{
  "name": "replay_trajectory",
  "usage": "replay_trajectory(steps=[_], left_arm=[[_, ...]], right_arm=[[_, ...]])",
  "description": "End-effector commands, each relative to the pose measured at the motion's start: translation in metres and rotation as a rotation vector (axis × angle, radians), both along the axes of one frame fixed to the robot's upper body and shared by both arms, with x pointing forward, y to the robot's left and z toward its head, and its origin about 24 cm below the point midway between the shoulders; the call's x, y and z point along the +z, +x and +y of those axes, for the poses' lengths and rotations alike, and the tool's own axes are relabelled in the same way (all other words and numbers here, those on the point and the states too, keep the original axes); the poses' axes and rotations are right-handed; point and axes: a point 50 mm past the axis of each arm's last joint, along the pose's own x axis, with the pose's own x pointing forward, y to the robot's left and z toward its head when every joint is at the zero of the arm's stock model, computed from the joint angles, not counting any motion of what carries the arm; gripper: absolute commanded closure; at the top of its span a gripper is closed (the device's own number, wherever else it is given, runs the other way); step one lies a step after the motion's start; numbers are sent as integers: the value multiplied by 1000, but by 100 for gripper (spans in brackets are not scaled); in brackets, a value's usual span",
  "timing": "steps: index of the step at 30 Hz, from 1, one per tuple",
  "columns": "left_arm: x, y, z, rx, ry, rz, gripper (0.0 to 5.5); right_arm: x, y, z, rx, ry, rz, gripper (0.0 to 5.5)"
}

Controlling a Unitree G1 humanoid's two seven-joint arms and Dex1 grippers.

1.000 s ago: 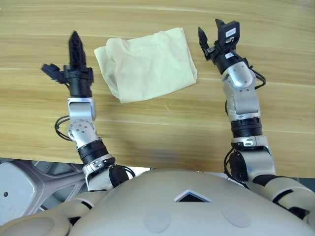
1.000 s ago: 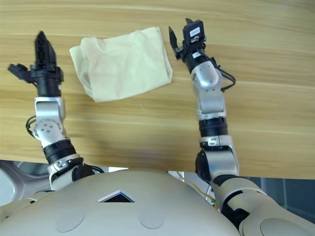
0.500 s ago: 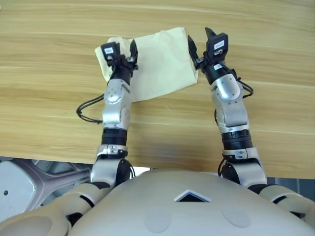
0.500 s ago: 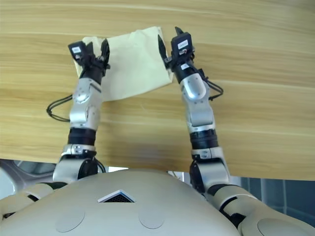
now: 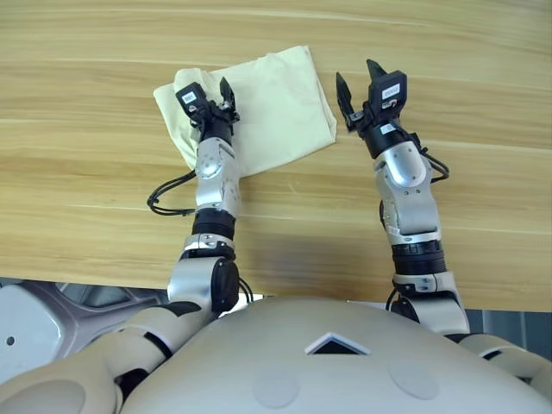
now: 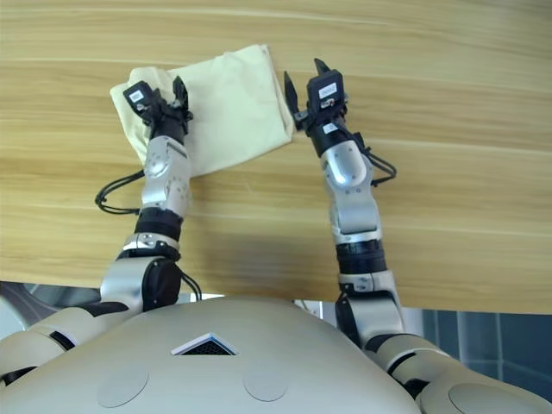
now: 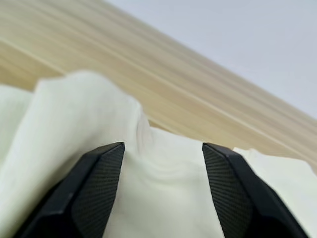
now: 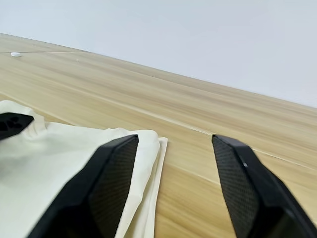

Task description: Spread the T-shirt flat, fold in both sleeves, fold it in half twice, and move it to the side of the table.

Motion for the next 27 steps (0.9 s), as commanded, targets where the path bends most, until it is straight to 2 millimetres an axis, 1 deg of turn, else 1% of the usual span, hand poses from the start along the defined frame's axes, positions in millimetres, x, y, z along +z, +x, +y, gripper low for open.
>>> replay_trajectory(steps=[1, 6, 9, 12, 16, 18, 20, 21, 23, 27], left_arm=[[-11, -11, -10, 38, -142, 33, 257], [-16, -12, -17, 12, -243, 57, 257], [-13, -11, -17, -6, -247, 34, 257], [-1, -9, -21, -54, -214, -53, 257], [24, -15, -27, -107, -77, -244, 257], [36, -19, -27, -101, -3, -331, 257], [44, -24, -22, -49, 63, -387, 257], [44, -25, -18, -8, 66, -372, 257], [35, -25, -11, 55, 51, -292, 257], [-1, -28, 0, 132, 35, -32, 257]], right_arm=[[0, 0, 0, 1, -11, 10, 275], [3, 2, 3, 18, -13, 7, 275], [3, 3, 6, 28, -14, 6, 275], [0, 3, 9, 33, -15, 13, 275], [-6, 3, 13, 46, -19, 27, 275], [-10, 3, 14, 47, -22, 35, 275], [-12, 2, 15, 50, -22, 40, 275], [-12, 2, 15, 50, -22, 40, 275], [-12, 2, 15, 49, -20, 37, 275], [-7, 1, 12, 41, -13, 24, 275]])
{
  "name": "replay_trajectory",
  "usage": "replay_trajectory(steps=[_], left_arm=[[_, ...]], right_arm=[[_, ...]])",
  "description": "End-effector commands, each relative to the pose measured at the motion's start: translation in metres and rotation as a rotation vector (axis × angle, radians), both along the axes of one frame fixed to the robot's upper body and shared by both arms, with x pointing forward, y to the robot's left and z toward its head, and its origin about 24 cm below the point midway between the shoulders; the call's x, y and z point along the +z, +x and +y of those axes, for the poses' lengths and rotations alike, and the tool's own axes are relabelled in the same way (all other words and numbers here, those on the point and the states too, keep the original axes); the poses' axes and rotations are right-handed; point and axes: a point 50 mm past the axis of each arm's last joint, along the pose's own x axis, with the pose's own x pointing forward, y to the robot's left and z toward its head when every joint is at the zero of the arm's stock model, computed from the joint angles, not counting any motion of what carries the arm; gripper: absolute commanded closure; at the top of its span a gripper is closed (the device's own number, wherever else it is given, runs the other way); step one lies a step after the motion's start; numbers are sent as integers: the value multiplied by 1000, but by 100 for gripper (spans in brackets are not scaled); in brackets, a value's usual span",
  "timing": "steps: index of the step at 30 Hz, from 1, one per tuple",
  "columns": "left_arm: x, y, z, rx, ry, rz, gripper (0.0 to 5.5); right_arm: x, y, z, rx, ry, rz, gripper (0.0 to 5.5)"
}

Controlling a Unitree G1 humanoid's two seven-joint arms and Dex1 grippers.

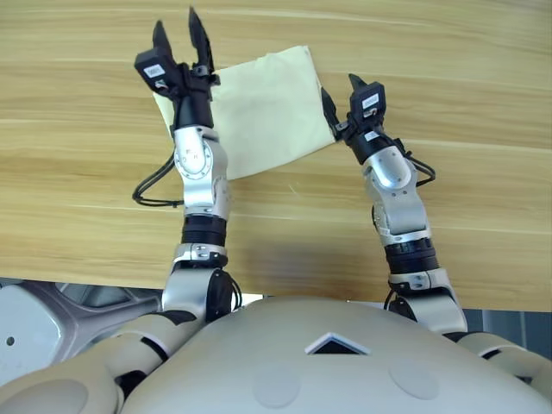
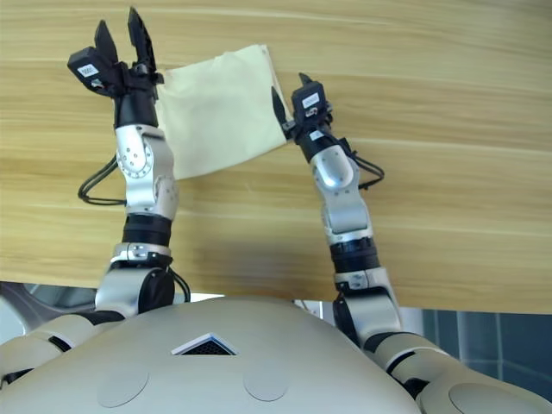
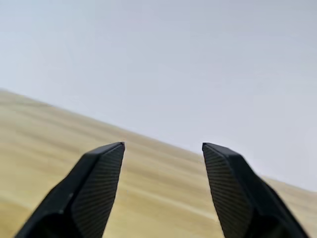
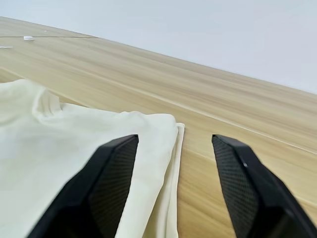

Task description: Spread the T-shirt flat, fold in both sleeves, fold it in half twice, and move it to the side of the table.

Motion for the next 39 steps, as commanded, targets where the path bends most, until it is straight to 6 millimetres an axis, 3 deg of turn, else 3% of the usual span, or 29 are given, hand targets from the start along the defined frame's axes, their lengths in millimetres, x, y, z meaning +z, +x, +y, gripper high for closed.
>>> replay_trajectory(steps=[1, 4, 11, 18, 21, 30, 34, 39], left_arm=[[-52, -19, -15, 72, -149, 308, 257], [-69, -23, -12, 105, -145, 447, 257], [-84, -24, -8, 169, -136, 719, 257], [-88, -28, -7, 274, -180, 890, 257], [-80, -26, -8, 268, -210, 804, 257], [-32, -24, -6, 158, -16, 264, 257], [-34, -15, -16, 54, 54, 269, 257], [-39, 11, -7, -30, 192, 362, 257]], right_arm=[[7, 0, -2, -11, 6, -27, 275], [9, -1, -6, -23, 10, -33, 275], [22, -4, 0, -3, 40, -59, 275], [28, -4, 4, 4, 59, -58, 275], [26, -3, 6, 9, 58, -48, 275], [15, -2, 12, 29, 47, -21, 275], [13, -3, 13, 27, 50, -21, 275], [10, -2, 16, 31, 49, -14, 275]])
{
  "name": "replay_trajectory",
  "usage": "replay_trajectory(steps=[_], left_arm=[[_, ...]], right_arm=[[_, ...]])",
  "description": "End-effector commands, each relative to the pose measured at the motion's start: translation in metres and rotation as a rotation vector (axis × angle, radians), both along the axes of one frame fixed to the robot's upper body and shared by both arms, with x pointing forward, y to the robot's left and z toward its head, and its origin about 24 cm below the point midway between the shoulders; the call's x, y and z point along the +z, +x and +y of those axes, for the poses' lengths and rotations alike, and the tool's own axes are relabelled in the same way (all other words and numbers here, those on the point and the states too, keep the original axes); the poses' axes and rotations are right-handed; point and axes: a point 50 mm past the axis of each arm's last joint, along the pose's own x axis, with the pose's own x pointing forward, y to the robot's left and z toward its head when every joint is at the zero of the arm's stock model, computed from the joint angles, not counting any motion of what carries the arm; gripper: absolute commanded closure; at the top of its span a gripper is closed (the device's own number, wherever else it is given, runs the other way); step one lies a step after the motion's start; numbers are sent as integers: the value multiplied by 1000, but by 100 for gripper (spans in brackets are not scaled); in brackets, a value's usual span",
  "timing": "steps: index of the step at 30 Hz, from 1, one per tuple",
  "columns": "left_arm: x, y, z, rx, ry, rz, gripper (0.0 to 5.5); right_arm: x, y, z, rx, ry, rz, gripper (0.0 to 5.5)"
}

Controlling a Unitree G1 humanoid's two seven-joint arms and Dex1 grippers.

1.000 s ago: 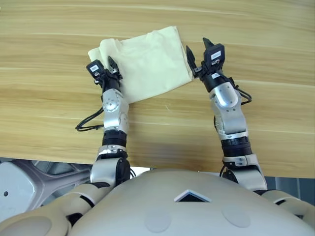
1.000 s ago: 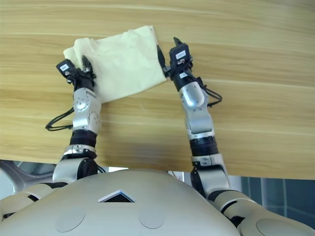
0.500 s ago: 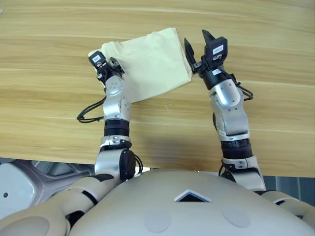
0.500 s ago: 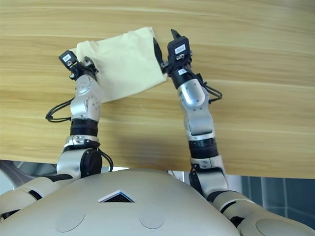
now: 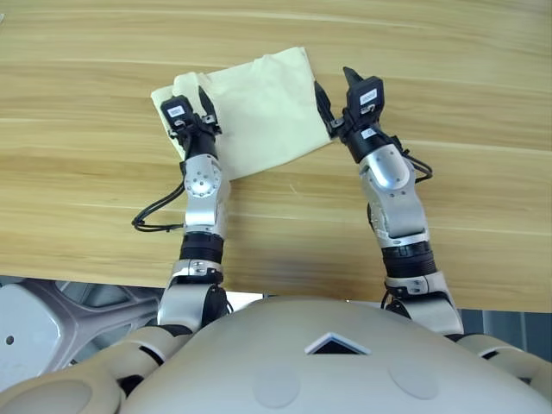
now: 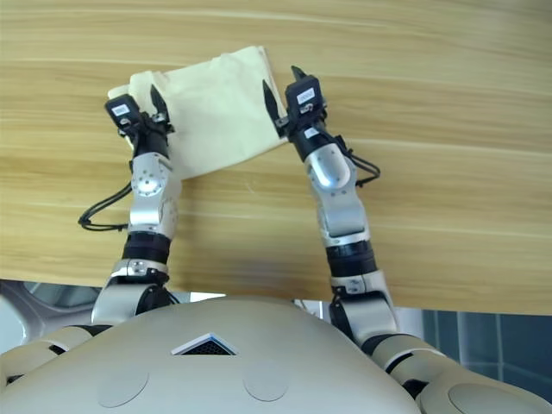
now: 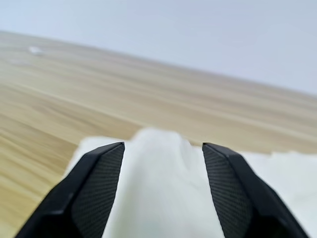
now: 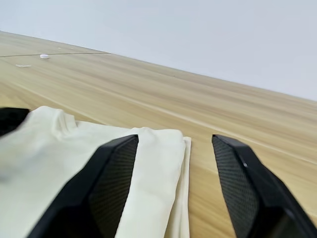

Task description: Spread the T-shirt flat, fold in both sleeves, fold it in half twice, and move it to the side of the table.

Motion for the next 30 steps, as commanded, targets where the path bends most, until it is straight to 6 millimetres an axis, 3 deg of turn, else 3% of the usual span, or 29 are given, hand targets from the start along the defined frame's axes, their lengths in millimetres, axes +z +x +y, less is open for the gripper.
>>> replay_trajectory(steps=[1, 7, 11, 16, 20, 23, 26, 30], left_arm=[[3, 25, 4, -60, 70, 65, 257], [12, 55, 25, -27, 85, 173, 257], [12, 65, 37, 22, 22, 267, 257], [-5, 59, 39, 68, -210, 371, 257], [-24, 46, 27, 78, -334, 442, 257], [-13, 53, 20, 25, -314, 329, 257], [12, 61, 13, -74, -286, 119, 257], [61, 60, 11, -192, -241, -275, 257]], right_arm=[[0, 2, 3, 5, -3, -8, 275], [-5, 1, 2, 0, -6, 2, 275], [-8, -1, 2, -1, -12, 5, 275], [-5, -2, -4, -9, -11, -2, 275], [6, -1, -6, -10, 0, -31, 275], [8, 0, -4, -2, -4, -35, 275], [8, 3, 2, 10, -11, -36, 275], [11, 11, 15, 17, -26, -44, 275]])
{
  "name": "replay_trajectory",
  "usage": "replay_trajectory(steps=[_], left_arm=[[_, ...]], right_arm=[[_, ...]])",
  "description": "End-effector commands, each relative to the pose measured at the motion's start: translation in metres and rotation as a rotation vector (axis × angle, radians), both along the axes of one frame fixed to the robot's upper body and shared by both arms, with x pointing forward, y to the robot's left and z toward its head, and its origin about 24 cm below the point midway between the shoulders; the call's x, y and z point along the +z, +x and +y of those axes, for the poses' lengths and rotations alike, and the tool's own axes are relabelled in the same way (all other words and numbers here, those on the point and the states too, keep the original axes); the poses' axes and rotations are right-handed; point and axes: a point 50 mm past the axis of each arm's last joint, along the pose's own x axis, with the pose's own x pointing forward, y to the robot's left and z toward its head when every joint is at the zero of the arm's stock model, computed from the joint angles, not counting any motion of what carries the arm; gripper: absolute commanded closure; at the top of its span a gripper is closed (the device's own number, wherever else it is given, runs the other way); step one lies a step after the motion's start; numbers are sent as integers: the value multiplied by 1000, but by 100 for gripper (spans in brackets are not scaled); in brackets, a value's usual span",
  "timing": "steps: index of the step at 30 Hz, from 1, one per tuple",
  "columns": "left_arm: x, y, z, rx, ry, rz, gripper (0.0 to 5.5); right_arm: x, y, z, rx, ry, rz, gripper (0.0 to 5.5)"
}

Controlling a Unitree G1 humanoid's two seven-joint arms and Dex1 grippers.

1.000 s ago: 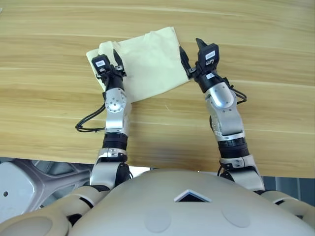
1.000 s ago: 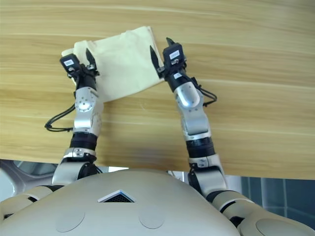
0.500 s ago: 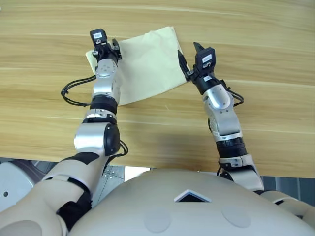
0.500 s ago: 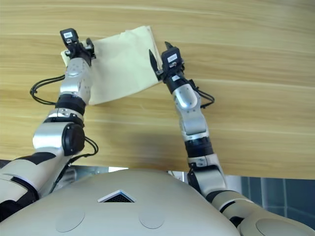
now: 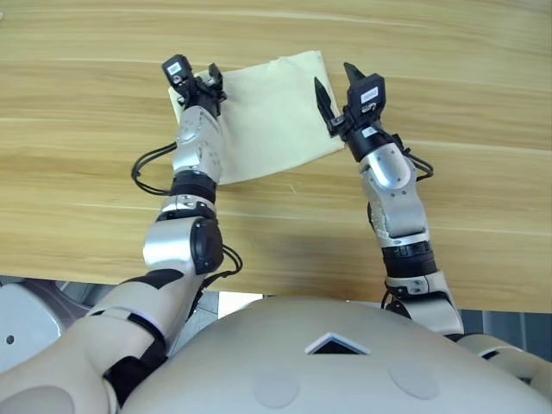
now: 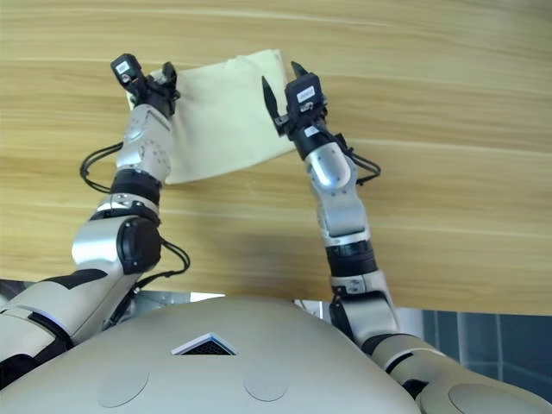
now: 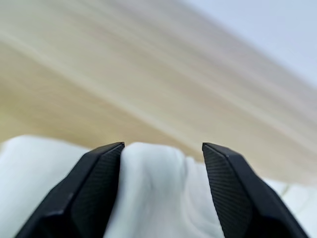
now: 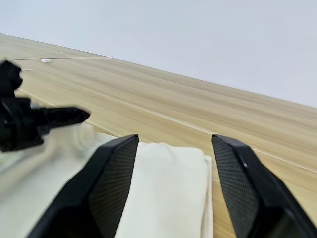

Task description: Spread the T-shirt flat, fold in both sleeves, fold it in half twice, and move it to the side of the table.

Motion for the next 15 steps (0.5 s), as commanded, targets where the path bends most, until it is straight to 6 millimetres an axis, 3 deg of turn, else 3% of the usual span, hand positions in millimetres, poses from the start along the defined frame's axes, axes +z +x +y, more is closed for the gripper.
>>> replay_trajectory(steps=[1, 3, 5, 10, 15], left_arm=[[51, -6, 1, -61, 31, -413, 257], [65, -19, 2, -96, 15, -565, 257], [66, -30, 5, -105, -12, -622, 257], [56, -62, -5, -172, -88, -617, 257], [61, -50, 7, -22, -35, -531, 257]], right_arm=[[2, 12, 17, 2, -29, 3, 275], [-4, 18, 31, -7, -53, 36, 275], [-13, 20, 48, -2, -71, 70, 275], [-29, 27, 80, -2, -73, 156, 275], [-43, 26, 103, -52, -16, 262, 275]])
